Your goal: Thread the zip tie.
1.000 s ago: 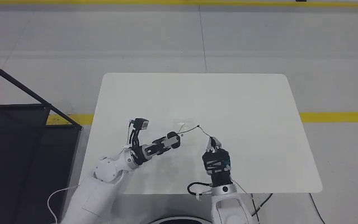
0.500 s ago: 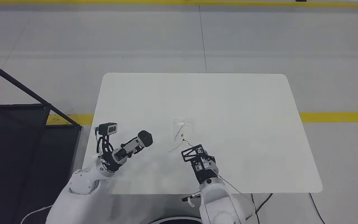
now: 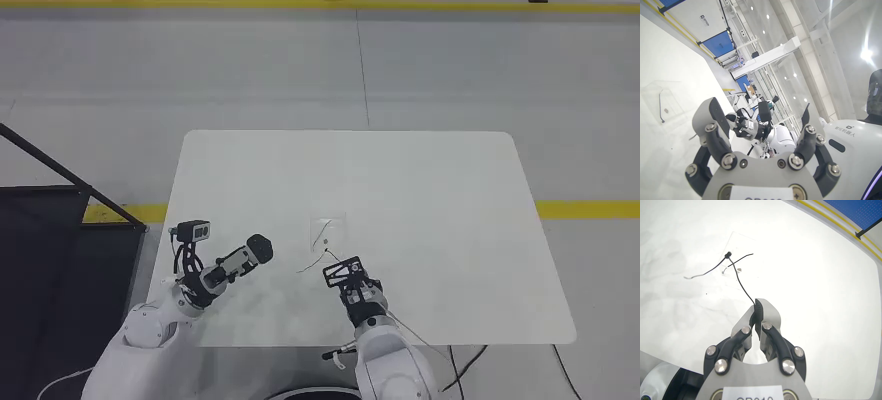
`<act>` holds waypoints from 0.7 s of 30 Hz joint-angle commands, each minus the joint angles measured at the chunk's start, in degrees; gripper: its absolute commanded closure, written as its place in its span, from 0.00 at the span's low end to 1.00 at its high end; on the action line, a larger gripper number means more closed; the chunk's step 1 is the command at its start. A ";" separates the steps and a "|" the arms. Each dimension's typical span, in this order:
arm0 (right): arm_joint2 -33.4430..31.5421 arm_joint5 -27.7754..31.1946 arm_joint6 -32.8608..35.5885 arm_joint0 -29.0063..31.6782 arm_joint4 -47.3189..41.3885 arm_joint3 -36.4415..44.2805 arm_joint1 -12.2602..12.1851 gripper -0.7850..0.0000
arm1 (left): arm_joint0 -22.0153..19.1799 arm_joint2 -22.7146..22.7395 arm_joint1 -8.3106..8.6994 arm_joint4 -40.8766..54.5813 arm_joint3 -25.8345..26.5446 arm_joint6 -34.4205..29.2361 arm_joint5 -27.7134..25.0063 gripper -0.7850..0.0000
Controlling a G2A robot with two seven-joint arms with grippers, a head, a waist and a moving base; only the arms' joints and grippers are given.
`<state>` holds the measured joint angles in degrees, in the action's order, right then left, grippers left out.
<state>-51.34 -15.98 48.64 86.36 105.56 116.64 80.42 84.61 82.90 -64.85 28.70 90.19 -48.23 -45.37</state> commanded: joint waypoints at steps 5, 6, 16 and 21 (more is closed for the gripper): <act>-0.11 -0.78 15.00 -7.56 -6.71 -1.58 1.94 1.00 | 0.00 0.00 0.00 0.00 0.00 0.00 0.00 0.00; -0.10 -0.18 18.56 -9.26 -8.31 -2.24 2.30 1.00 | 0.00 0.00 0.00 0.00 0.00 0.00 0.00 0.00; -0.42 -4.47 30.97 -21.86 -14.44 -9.29 5.20 1.00 | 0.00 0.00 0.00 0.00 0.00 0.00 0.00 0.00; 0.94 -7.41 32.01 -24.39 -12.64 -12.42 6.30 1.00 | 0.00 0.00 0.00 0.00 0.00 0.00 0.00 0.00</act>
<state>-50.64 -22.71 80.42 62.63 92.56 105.17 86.46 84.61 82.90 -64.85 28.70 90.19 -48.23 -45.37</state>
